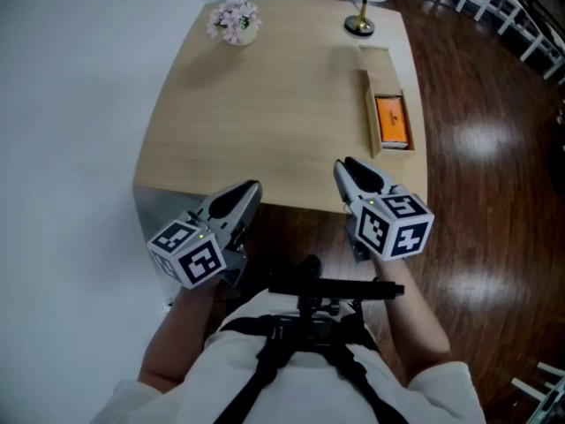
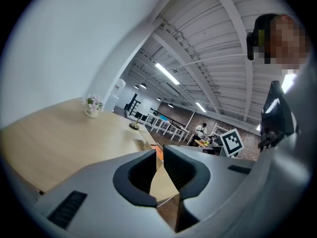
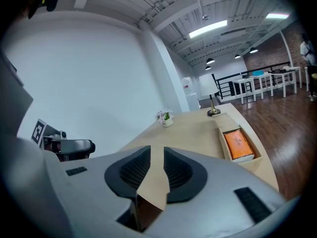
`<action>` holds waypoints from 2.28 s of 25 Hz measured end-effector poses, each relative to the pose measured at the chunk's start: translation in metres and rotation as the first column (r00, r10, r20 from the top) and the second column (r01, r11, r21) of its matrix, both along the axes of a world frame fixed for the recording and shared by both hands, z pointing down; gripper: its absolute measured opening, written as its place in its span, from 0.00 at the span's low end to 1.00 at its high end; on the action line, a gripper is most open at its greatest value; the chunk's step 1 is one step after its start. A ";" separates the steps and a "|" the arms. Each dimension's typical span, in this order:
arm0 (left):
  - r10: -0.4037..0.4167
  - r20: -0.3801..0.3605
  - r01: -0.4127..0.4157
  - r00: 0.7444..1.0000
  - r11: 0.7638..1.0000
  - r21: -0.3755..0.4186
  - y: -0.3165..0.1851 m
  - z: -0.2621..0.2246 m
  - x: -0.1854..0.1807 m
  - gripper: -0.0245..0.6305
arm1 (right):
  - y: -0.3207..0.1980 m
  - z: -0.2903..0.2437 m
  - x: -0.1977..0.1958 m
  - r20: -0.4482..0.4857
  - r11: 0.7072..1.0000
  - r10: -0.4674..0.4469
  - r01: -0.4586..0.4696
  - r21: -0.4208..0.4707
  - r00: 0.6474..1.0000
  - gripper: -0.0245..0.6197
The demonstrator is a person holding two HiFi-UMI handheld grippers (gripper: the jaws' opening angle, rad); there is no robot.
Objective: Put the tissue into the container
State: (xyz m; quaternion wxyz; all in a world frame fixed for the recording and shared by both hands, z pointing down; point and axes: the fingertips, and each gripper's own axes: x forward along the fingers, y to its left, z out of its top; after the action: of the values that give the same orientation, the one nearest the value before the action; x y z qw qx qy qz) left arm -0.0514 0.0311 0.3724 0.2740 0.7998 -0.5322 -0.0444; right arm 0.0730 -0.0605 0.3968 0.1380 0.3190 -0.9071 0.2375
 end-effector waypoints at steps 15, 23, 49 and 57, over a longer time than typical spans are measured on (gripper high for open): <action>0.150 -0.020 -0.150 0.989 0.989 -0.016 0.030 0.007 -0.045 0.10 | 0.045 0.019 -0.029 -0.029 0.986 0.157 -0.158 -0.057 0.987 0.14; 0.231 -0.038 -0.232 0.972 0.972 -0.042 0.053 0.019 -0.063 0.10 | 0.074 0.029 -0.039 -0.046 0.973 0.219 -0.221 -0.068 0.975 0.14; 0.190 -0.046 -0.191 0.981 0.981 -0.032 0.086 0.010 -0.020 0.10 | 0.108 0.004 0.031 0.011 0.981 0.189 -0.188 -0.042 0.982 0.15; 0.211 -0.032 -0.212 0.977 0.976 -0.047 0.103 0.009 -0.010 0.10 | 0.129 0.008 0.037 0.009 0.981 0.191 -0.190 -0.047 0.982 0.15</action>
State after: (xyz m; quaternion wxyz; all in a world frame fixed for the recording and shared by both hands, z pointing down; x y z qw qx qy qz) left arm -0.0617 0.1340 0.3815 0.3040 0.8443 -0.4412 -0.0123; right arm 0.1100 0.0690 0.4048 0.1157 0.3994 -0.8676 0.2726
